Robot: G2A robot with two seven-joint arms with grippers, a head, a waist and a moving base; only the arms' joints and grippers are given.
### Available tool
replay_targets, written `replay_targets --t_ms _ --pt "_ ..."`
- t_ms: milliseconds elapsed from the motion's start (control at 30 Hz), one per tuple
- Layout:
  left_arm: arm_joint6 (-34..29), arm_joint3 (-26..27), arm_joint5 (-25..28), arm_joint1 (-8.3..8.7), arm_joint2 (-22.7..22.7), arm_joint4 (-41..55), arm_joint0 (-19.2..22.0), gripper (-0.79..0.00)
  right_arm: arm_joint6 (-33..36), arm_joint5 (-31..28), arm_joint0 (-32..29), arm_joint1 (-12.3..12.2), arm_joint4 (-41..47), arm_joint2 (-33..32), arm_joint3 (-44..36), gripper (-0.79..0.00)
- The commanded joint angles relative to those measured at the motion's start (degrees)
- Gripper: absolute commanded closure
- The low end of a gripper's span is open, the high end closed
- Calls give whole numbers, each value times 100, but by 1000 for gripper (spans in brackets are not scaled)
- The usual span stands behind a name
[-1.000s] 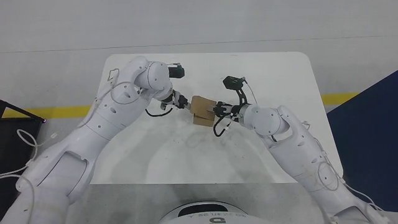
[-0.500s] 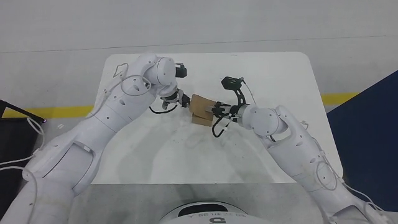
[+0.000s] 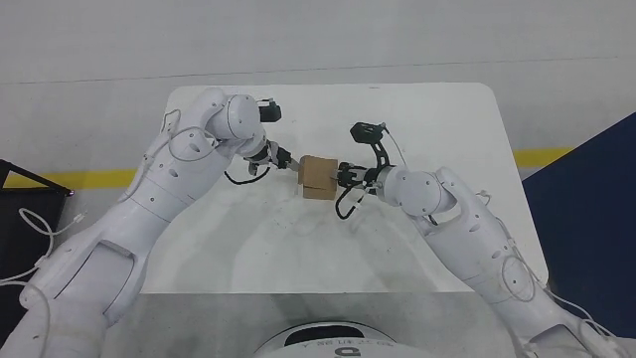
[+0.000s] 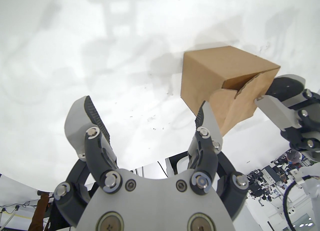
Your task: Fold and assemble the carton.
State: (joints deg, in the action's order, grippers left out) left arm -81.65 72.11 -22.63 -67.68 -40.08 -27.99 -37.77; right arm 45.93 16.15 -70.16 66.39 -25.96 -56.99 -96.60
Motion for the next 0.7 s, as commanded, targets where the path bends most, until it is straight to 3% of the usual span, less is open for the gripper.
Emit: replay_targets --t_ms 0,433,667 --pt "-25 -29 25 -19 94 17 -3 -785 2 6 0 2 -2 -1 -2 -169" --pt "20 -207 -20 -157 393 181 151 -785 16 65 -89 -2 -104 -16 -114 -169" --pt "77 -229 -76 -174 340 244 168 -785 20 87 -87 6 -156 3 -137 -182"
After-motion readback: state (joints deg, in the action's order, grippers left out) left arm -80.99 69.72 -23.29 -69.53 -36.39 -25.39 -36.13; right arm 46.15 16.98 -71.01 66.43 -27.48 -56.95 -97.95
